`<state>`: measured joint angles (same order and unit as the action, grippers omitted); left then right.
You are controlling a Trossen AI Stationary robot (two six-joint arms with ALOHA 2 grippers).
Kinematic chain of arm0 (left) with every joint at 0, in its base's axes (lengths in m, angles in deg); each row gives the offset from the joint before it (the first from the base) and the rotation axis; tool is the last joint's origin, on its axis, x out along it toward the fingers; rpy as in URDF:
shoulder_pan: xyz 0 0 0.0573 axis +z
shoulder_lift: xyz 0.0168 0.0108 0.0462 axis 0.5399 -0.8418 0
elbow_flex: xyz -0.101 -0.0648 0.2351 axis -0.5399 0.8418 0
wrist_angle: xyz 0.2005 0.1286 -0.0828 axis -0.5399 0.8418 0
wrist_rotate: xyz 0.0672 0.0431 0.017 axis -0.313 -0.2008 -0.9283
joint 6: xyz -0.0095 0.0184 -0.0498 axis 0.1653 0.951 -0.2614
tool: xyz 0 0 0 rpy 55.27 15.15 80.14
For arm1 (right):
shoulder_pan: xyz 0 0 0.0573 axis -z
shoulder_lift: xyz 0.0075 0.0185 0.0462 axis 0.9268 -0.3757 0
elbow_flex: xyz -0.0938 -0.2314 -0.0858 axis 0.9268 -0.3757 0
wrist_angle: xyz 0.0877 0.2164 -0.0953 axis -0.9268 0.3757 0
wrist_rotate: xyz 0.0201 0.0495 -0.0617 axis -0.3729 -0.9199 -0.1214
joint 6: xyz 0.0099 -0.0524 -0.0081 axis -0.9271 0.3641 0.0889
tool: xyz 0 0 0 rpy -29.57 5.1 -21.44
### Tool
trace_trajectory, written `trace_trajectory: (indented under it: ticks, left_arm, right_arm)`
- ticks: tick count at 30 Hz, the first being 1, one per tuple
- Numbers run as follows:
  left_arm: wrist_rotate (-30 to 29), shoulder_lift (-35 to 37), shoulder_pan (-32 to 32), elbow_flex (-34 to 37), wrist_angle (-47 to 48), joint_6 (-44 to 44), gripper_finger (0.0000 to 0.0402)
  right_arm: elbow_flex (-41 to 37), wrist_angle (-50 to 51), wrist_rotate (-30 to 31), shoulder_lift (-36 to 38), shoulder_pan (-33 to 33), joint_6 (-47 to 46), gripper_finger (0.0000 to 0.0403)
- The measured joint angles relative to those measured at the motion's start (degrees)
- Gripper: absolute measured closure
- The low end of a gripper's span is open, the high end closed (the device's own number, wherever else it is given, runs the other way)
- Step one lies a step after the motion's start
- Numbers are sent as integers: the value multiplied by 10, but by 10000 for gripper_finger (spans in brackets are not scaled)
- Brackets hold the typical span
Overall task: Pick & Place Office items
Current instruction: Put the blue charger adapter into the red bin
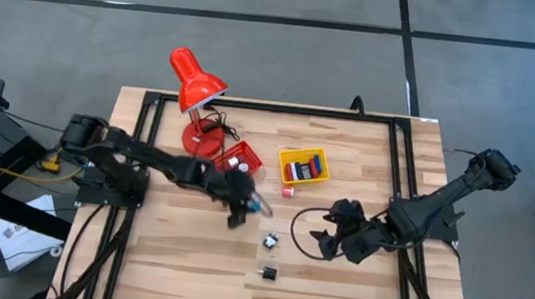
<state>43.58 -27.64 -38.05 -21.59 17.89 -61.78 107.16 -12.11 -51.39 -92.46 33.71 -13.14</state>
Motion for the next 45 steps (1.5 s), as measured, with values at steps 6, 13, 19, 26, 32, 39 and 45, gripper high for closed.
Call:
trace_trajectory:
  ticks: [6,13,19,26,32,39,45]
  left_arm:
    - [-9,65,72,0,73,-67,269]
    - [-20,67,155,0,154,-96,270]
    - [-10,60,184,0,225,-80,270]
    - [-16,46,187,0,247,-68,269]
    - [-16,17,187,0,216,-74,269]
    - [-19,-38,187,0,185,-74,268]
    - [-17,-57,187,0,154,-74,268]
  right_arm:
    - [0,-9,-4,0,27,38,91]
    - [0,-13,-4,0,53,52,91]
    - [0,-17,-5,0,66,72,91]
    - [0,-16,-5,0,66,72,91]
    - [0,-15,-5,0,69,85,91]
    - [0,-15,-5,0,70,85,91]
    - [0,-14,-5,0,69,85,91]
